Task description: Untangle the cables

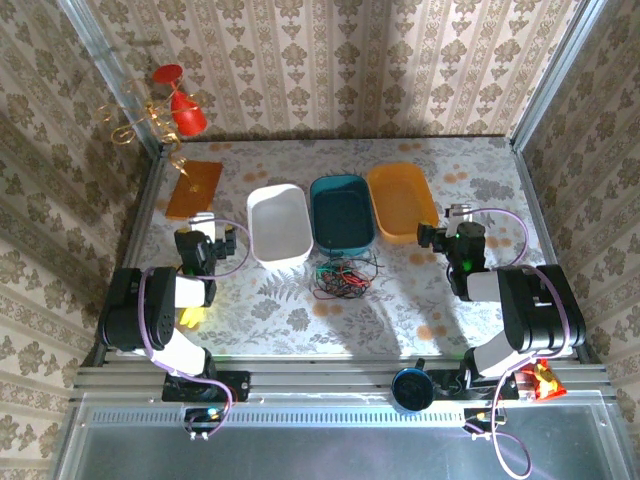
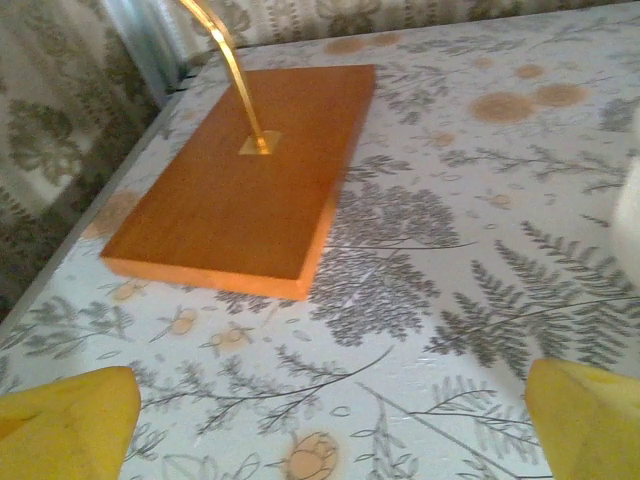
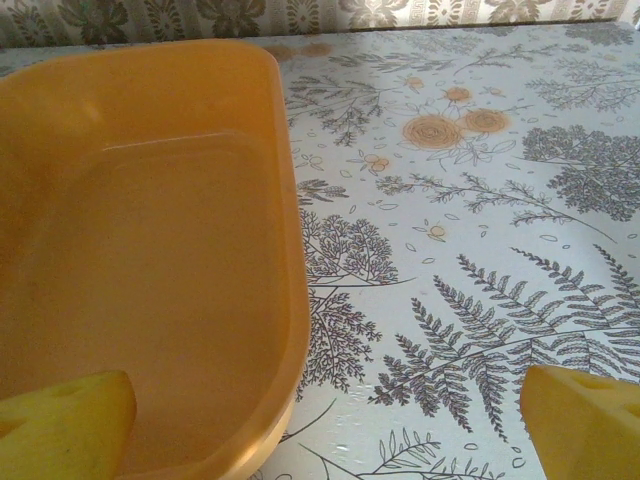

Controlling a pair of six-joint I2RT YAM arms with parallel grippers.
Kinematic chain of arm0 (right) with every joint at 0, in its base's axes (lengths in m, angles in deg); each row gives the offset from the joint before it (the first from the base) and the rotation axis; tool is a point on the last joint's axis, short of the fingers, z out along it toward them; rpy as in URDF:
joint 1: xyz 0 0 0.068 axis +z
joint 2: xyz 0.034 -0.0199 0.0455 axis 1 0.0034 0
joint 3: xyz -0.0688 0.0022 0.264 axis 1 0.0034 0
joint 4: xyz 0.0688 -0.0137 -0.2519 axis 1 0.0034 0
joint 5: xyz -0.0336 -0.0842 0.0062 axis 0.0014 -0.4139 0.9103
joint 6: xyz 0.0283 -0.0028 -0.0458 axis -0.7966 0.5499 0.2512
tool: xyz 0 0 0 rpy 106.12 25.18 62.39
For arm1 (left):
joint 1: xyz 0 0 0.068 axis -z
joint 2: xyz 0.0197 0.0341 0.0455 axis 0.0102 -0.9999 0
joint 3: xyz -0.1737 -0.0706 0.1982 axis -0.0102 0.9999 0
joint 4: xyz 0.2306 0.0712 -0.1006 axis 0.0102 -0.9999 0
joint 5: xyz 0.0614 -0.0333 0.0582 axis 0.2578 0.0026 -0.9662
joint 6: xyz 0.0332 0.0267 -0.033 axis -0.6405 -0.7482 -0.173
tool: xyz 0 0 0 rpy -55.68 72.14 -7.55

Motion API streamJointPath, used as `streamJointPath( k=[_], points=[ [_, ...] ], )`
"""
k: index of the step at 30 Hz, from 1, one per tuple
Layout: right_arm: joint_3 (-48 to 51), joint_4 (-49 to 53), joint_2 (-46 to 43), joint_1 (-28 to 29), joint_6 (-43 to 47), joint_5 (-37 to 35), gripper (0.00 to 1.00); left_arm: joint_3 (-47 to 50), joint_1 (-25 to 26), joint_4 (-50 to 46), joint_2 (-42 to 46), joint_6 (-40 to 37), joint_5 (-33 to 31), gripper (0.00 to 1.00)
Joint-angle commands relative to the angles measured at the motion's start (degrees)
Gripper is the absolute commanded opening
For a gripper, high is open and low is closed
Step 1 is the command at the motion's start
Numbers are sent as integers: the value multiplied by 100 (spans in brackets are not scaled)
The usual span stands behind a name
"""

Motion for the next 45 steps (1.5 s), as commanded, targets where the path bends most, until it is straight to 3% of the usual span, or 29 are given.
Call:
streamJointPath(
  k=[1, 6, 8, 11, 15, 18, 20, 24, 27, 32, 39, 43, 45],
  points=[
    [-57, -88, -45, -79, -14, 226, 100, -159, -82, -71, 13, -172, 559, 100],
    [-153, 162, -227, -87, 41, 398, 98, -194, -171, -135, 18, -117, 729, 100],
    [-680, 1680, -769, -67, 100, 549, 89, -370, -182, -540, 146, -137, 825, 100],
    [-1849, 4282, -1219, 69, -243, 222, 67, -1104, -56, -2308, 716, -15, 115, 100],
    [-1975, 5198, -1874, 1009, -360, -217, 63, -1189, 423, -2541, 1365, 316, -1482, 100],
    [-2037, 5695, -2173, 1830, -826, -263, 64, -1692, 839, -4123, 1908, 995, -1346, 100],
    [-2057, 5905, -2153, 2232, -1218, -89, 63, -1779, 1575, -4546, 2086, 1103, -1257, 100],
    [-1921, 5777, -1779, 2788, -2008, 336, 61, -1609, 3263, -4097, 1791, 1412, -453, 93],
    [-1946, 5700, -1338, 3003, -2395, 535, 59, -1948, 4019, -4147, 1114, 1330, 278, 97],
    [-2027, 5702, -650, 3068, -2547, 762, 50, -2594, 5065, -4645, 301, 641, 517, 100],
    [-2044, 5610, -156, 3076, -2479, 818, 38, -2874, 5312, -4880, -112, 452, 536, 100],
    [-2136, 5614, 4, 3074, -2442, 815, 11, -3038, 5302, -4976, -338, 426, 418, 100],
    [-2175, 5694, -112, 3074, -2440, 736, 4, -3122, 5280, -5069, -480, 450, 404, 97]
  ],
)
